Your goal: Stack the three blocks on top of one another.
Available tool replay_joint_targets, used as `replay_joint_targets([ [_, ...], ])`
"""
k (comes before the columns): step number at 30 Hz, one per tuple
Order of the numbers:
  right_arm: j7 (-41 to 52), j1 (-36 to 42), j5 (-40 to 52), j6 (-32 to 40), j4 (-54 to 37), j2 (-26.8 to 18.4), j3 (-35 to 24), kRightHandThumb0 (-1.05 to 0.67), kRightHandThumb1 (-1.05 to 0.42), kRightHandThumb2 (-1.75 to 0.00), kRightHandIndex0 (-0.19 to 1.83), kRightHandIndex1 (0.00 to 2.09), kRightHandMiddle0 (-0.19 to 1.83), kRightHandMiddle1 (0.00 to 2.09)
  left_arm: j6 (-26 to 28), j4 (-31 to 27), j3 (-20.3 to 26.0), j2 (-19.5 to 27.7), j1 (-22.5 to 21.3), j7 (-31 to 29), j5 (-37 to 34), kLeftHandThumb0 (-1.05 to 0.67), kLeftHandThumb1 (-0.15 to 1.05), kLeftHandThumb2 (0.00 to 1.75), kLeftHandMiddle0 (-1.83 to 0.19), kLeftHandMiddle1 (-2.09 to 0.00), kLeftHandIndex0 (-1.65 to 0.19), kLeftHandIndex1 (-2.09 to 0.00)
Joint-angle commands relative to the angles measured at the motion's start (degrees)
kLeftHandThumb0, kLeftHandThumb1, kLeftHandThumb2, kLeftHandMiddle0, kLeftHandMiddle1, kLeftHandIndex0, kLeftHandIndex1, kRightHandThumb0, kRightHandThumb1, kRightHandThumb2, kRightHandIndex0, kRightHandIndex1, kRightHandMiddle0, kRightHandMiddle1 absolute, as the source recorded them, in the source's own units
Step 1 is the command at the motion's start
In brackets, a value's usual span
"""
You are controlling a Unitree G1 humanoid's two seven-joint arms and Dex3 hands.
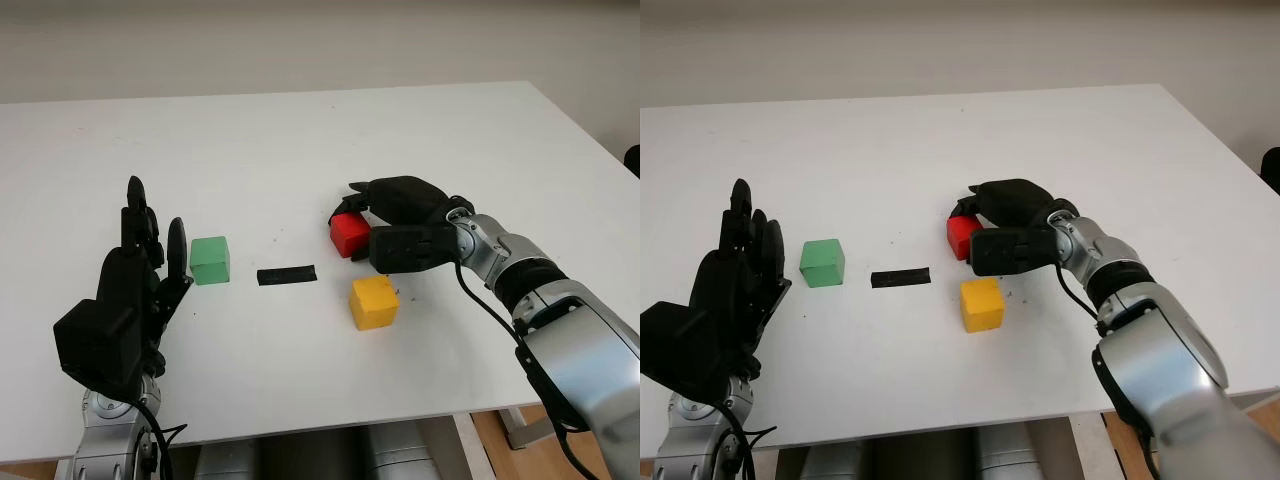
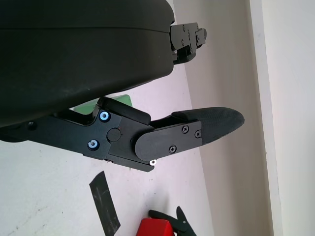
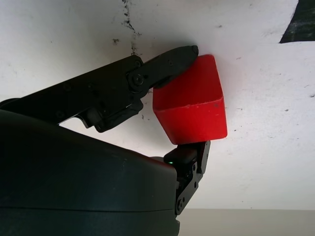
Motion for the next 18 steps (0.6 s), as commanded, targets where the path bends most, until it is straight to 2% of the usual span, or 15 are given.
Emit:
replay_joint_targets([
  [1, -0.2, -0.8, -0.3, 0.2, 0.6, -1.0, 0.2, -0.43, -0.94, -0.06, 0.28, 0.06, 0.5, 1.16, -0.3, -0.7, -0.2, 0.1, -0.5, 0.1, 0.4, -0.69, 1.05, 0.64, 0.13, -0.05, 0.14, -0.05],
  [7, -0.1, -0.3, 3.7, 1.0, 1.1, -0.2, -3.4, -0.44, -0.92, -0.05, 0.33, 0.08, 0.51, 1.21, 0.0, -1.0, -0.2, 0.0, -0.7, -0.2, -0.3, -0.69, 1.05, 0.63, 0.14, -0.05, 0.15, -0.05],
  [18, 11.1, -0.9, 17.3, 7.2, -0.1, 2.2, -14.3, -0.43, -0.92, -0.05, 0.35, 0.07, 0.45, 1.3, -0.1, -1.1, -1.0, -0.2, -0.5, 0.6, 1.0, -0.68, 1.05, 0.64, 0.12, -0.06, 0.13, -0.06],
])
